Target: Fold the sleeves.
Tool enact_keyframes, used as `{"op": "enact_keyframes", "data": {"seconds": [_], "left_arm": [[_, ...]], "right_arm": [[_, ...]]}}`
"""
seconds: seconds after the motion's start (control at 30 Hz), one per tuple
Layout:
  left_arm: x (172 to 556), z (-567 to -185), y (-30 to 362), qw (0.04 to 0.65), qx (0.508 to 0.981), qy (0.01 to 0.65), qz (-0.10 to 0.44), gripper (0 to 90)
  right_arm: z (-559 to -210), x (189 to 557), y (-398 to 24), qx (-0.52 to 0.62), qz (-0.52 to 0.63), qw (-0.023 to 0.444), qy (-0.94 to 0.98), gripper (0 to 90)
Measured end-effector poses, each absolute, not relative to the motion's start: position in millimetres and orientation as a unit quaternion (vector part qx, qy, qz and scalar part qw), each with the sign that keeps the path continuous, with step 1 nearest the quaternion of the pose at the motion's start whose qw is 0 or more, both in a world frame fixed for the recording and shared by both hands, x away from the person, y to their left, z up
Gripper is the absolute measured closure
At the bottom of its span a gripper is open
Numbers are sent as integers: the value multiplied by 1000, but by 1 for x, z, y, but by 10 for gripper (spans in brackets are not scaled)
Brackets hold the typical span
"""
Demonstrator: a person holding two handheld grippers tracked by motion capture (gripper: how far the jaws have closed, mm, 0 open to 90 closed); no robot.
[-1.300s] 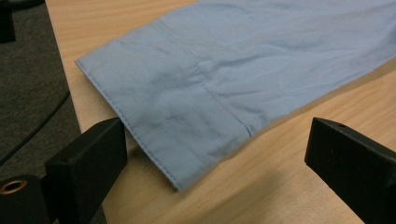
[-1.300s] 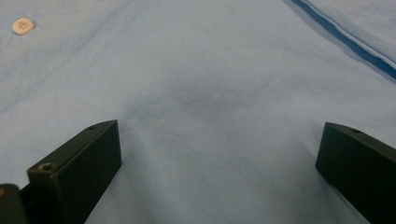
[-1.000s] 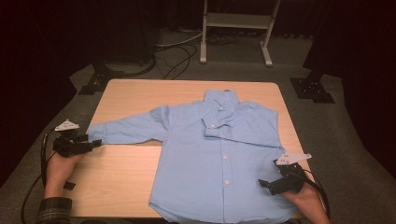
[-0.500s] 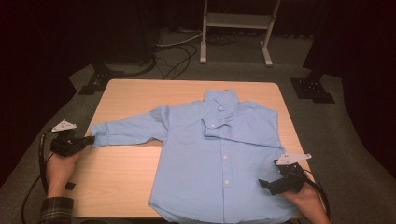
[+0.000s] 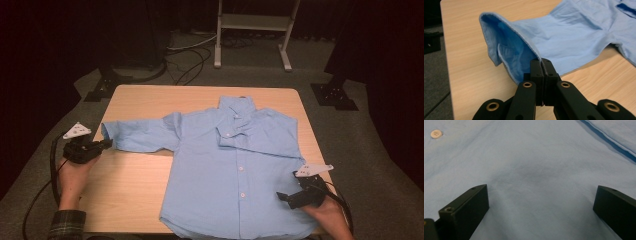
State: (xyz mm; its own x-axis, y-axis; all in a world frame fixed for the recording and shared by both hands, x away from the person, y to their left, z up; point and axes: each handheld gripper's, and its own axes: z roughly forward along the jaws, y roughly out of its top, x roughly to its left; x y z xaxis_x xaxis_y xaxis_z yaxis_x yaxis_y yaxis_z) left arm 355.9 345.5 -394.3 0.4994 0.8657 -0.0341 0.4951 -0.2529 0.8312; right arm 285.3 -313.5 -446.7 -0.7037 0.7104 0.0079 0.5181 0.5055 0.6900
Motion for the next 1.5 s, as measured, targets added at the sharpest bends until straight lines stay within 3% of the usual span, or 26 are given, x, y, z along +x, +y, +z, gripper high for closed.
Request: {"op": "enact_keyframes", "data": {"seconds": [1.5], "left_arm": [[374,-355,219,457,797,334,208,896]], "right_arm": [[-447,285,-314,358,344,140,856,0]]}}
